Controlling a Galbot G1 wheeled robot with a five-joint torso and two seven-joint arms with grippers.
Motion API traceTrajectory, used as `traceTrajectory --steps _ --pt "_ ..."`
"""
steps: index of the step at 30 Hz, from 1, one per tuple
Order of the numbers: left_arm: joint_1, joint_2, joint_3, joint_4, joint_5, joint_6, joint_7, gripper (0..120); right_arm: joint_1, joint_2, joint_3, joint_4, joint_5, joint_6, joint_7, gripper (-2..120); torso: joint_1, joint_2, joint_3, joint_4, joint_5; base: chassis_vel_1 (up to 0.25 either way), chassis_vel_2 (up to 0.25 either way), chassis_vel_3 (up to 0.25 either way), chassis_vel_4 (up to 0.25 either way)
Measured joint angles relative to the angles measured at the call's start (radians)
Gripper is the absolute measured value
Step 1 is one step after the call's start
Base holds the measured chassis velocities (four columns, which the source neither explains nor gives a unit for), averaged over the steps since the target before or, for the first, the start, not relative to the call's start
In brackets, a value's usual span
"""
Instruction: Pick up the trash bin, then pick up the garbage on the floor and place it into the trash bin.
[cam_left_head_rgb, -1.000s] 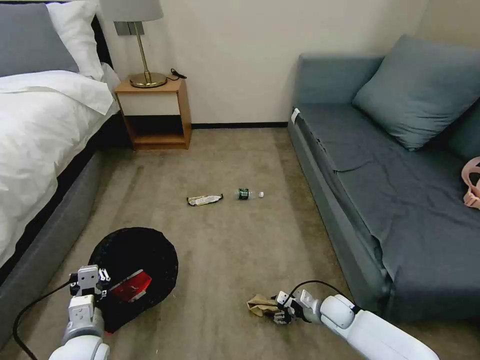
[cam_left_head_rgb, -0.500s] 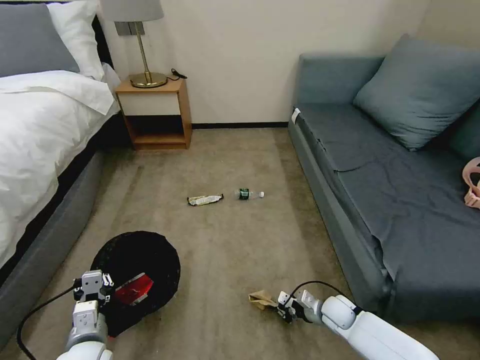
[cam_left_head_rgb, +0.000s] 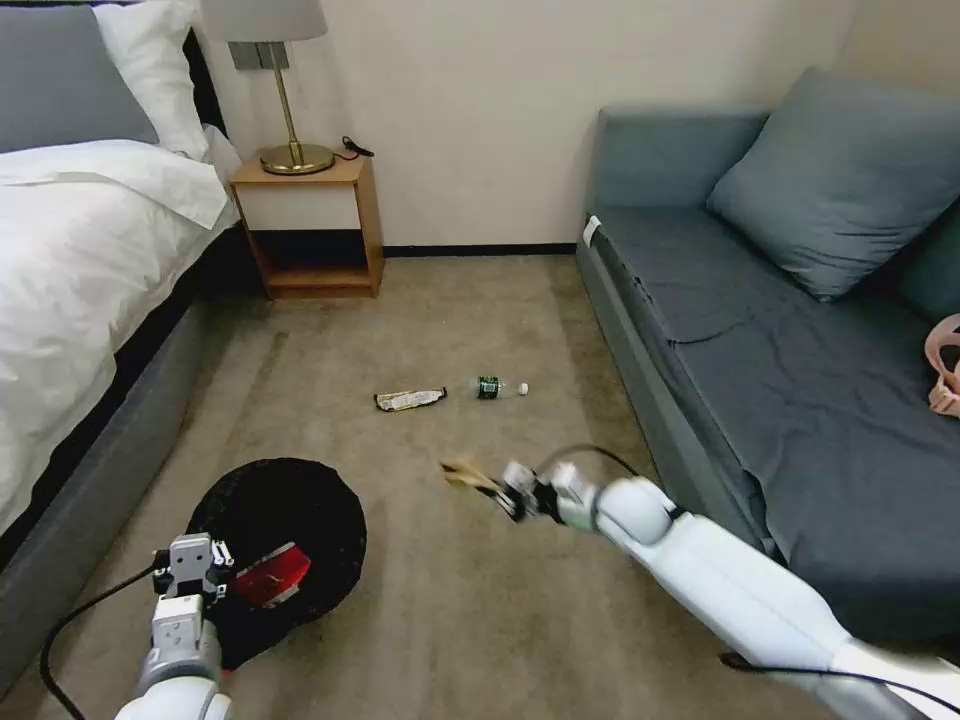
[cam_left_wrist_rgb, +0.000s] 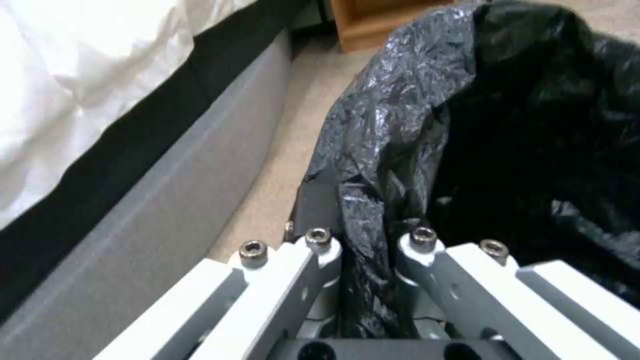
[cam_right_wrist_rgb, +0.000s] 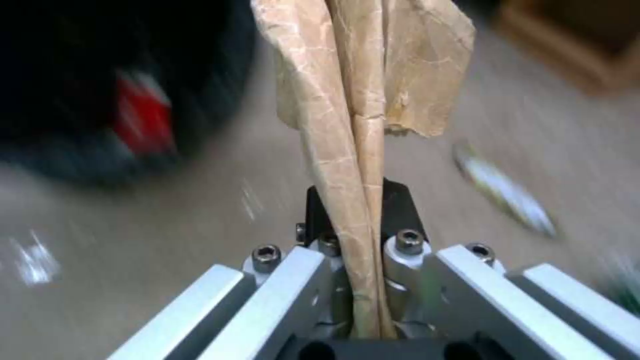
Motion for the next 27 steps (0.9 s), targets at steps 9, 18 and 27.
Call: traceTrajectory --steps 9,18,27 --pt "-0.018 -0.006 0.019 -0.029 0.021 0.023 0.0 4 0.114 0.224 -0.186 0.028 0.107 -0.007 -0.025 0 0.0 0.0 0.0 0.0002 -0.0002 0.0 0.0 0.0 0.0" --pt "-0.009 -0.015 0.034 -0.045 0.027 0.028 -0.001 4 0.132 0.351 -0.283 -0.144 0.077 0.043 -0.003 0 0.0 0.0 0.0 0.0002 -0.0002 0.0 0.0 0.0 0.0" --pt "0.0 -0.016 0.025 -0.056 0.025 0.028 -0.002 4 0.093 0.378 -0.304 -0.25 0.031 0.084 0.05 28 0.0 0.0 0.0 0.0 0.0001 0.0 0.0 0.0 0.0"
